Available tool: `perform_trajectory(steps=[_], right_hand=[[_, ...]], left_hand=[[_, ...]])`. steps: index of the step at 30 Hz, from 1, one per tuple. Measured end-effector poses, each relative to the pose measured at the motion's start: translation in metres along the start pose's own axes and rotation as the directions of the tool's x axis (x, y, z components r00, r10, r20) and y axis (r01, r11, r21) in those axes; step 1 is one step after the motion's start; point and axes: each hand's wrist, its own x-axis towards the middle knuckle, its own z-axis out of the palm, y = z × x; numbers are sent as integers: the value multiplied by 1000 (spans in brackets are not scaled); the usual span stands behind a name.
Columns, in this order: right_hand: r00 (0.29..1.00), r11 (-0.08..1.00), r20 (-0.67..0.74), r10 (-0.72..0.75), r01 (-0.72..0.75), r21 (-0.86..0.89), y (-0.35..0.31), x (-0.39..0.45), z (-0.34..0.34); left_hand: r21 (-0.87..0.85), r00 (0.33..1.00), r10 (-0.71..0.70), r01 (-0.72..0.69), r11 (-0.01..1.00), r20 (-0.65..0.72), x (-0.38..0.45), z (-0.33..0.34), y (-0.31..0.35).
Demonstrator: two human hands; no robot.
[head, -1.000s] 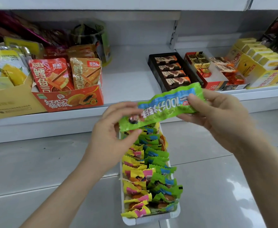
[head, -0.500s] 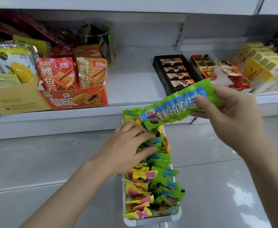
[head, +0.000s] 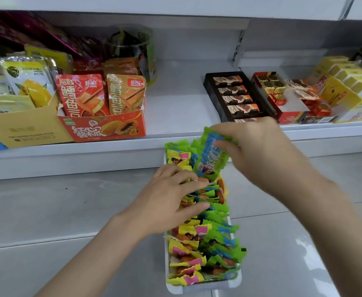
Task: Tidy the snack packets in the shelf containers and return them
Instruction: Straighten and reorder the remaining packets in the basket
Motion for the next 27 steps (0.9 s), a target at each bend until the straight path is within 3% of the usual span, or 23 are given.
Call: perform_trajectory(steps=[5, 7, 10, 16, 21, 25, 27], right_hand=[[972, 990, 194, 135, -124, -66, 0, 8, 56], [966, 980, 166, 200, -194, -51, 8, 10, 64], [959, 959, 9, 282, -283, 29, 21, 8, 63], [969, 973, 89, 229, -229, -9, 19, 11, 77], [990, 989, -33, 134, -136, -55, 20, 7, 81], [967, 986, 212, 141, -116, -123, 18, 7, 90], [958, 982, 259, 124, -81, -171, 24, 11, 85]], left_hand=[[1, 1000, -15, 15, 1000, -22, 1, 3, -1], [-9, 1000, -13, 12, 1000, -26, 1, 4, -3], [-26, 999, 2, -3, 1000, -46, 0, 6, -6], [-63, 994, 2, -9, 998, -108, 0, 8, -5], [-52, 995, 7, -13, 999, -100, 0, 7, -4], [-65, 996, -5, -1, 998, -88, -1, 7, -5], [-99, 996, -34, 26, 995, -77, -2, 8, -6]])
